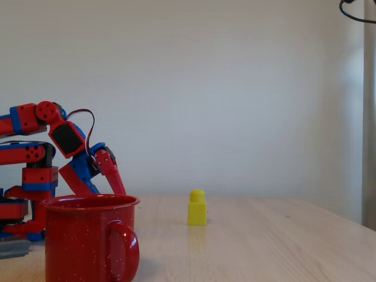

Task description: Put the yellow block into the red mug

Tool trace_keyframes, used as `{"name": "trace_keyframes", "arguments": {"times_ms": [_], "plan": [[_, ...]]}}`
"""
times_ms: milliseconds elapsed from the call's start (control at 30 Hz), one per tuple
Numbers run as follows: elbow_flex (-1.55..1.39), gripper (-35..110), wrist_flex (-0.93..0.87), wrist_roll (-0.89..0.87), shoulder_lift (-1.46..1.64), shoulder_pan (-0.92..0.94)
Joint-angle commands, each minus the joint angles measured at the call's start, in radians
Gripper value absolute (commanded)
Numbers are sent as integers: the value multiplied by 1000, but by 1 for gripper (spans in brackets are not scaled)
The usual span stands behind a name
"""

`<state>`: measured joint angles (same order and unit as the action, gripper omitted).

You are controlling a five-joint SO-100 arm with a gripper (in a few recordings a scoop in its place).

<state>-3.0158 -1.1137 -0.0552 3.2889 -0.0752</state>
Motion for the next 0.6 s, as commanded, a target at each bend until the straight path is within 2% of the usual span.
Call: {"name": "trace_keyframes", "arguments": {"times_ms": [0, 567], "plan": [[15, 0, -5, -17, 17, -21], [15, 0, -3, 12, 14, -54]]}}
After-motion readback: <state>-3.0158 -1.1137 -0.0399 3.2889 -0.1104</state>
